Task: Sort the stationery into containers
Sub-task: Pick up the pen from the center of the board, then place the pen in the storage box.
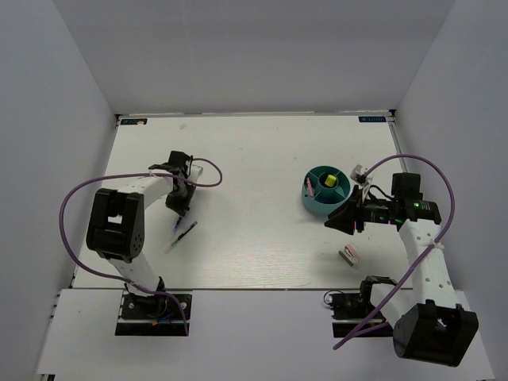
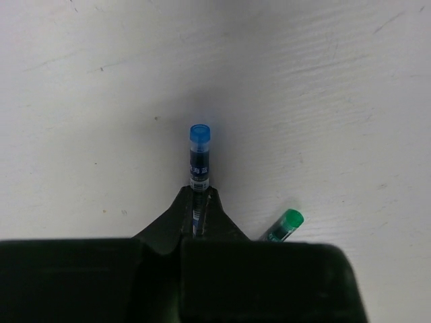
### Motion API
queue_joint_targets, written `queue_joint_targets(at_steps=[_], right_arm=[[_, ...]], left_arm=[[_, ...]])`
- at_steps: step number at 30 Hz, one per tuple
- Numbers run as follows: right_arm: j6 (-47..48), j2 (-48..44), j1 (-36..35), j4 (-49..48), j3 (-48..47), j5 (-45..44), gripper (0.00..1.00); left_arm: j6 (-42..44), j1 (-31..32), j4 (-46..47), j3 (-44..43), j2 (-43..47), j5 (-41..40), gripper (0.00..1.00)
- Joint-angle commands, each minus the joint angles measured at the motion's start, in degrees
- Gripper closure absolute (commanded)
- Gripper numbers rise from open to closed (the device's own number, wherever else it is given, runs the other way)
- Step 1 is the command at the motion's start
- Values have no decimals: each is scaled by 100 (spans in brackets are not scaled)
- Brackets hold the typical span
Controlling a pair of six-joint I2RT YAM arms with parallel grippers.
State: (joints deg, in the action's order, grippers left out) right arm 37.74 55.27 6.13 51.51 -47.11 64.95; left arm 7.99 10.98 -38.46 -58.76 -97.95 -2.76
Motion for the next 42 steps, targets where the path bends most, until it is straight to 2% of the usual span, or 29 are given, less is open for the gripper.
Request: queue_joint_targets(at_steps=[1,4,5,7,8,9,10,11,12,13,15,18,20,22,24,28,34,42], right_arm=[[85,-51,63,123,-70,203,53],[-20,-77,116,35,-44,62,40],[-90,-69,134,-191,-18,-190,31],[-562,-208,178,-447,79,-464,31],[-766,-279,178,-901,140,-648,38],[-1011,-332,221,-1436,376,-1494,59],[-1780,-480,231,-1685,448,-1842,96],[-2048,-647,292,-2131,562,-2681,100],[-2408,-805,301,-2493,667,-3394,100],[-2690,-876,318,-2775,703,-4054,100],[-3007,-1228,380,-2987,835,-4820,100],[-3474,-1378,476,-3138,757,-5945,100],[-3676,-1509,564,-3234,782,-6186,100],[-3730,-1615,679,-3401,896,-6468,100],[-3896,-1668,784,-3472,967,-6703,100],[-3932,-1677,863,-3560,1081,-6750,100],[-3914,-1677,899,-3630,1116,-6785,100],[-3905,-1650,907,-3657,1152,-6750,100]], left_arm=[[-315,44,198,-354,328,189,100],[-675,369,321,-811,794,267,100],[-754,744,426,-1030,1065,381,100],[-1140,1297,697,-1382,1199,565,100],[-1194,1519,917,-1453,1286,575,100],[-1351,1912,1093,-1550,1313,610,100],[-1466,2334,1713,-1594,1305,654,100],[-1623,2530,1962,-1577,1279,672,100],[-1721,3010,2217,-1568,1209,672,100],[-1991,3145,3125,-1498,1078,689,100],[-2169,3487,3668,-1567,902,690,100],[-2530,3884,4959,-2049,51,838,100],[-2775,4069,5460,-2645,-399,1049,100],[-2960,4157,5585,-3268,-960,1199,100],[-3241,4184,5989,-3448,-1339,1383,100],[-3786,4193,6508,-4342,-2242,1595,100],[-4086,4210,6421,-5048,-2940,1709,100],[-3946,4201,6017,-5664,-3590,1656,100]])
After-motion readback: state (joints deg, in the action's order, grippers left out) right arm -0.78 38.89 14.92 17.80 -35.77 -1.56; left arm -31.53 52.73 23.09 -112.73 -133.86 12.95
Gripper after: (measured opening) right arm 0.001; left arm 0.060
